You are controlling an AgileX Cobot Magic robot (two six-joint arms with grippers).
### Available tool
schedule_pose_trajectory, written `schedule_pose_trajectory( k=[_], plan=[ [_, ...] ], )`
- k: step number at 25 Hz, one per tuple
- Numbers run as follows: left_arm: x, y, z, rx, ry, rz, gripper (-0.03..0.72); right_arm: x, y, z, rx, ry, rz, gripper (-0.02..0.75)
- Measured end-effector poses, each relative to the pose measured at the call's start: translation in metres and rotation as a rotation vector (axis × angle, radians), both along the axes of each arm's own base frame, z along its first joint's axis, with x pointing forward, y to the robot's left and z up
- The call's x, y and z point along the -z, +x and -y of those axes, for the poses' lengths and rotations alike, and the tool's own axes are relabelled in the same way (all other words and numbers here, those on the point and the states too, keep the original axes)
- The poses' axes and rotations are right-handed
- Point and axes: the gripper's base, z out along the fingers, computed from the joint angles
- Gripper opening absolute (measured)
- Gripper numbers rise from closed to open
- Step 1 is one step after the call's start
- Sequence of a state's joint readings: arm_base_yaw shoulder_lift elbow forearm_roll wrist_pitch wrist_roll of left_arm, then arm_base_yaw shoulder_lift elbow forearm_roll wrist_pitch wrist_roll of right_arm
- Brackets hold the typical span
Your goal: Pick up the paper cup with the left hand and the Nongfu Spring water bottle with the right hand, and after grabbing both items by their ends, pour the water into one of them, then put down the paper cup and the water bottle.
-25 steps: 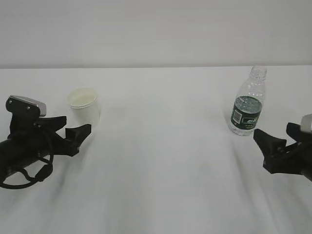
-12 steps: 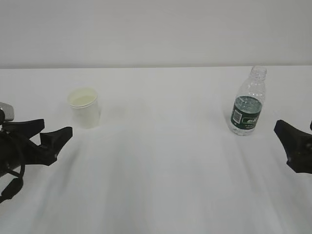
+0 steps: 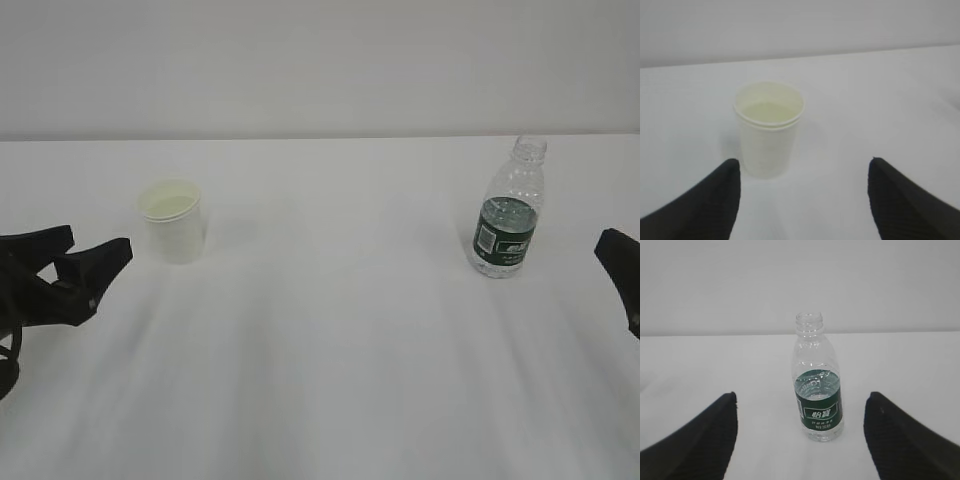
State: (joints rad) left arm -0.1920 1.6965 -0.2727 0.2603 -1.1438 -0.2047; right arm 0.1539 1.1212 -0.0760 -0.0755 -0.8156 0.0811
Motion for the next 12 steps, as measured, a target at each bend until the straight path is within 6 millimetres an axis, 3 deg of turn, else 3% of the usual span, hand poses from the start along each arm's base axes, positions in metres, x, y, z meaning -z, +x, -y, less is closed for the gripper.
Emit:
schedule_pose_trajectory(
  k=[5, 12],
  plan=[
    [-0.019, -0.003, -0.001, -0.004, -0.037, 0.070, 0.566, -0.012, -0.004, 0.002, 0.010, -0.016, -0.039, 0.590],
    [-0.057, -0.013, -0.005, -0.035, -0.110, 0.171, 0.557, -0.052, 0.007, 0.002, 0.029, -0.036, -0.073, 0.589]
  ],
)
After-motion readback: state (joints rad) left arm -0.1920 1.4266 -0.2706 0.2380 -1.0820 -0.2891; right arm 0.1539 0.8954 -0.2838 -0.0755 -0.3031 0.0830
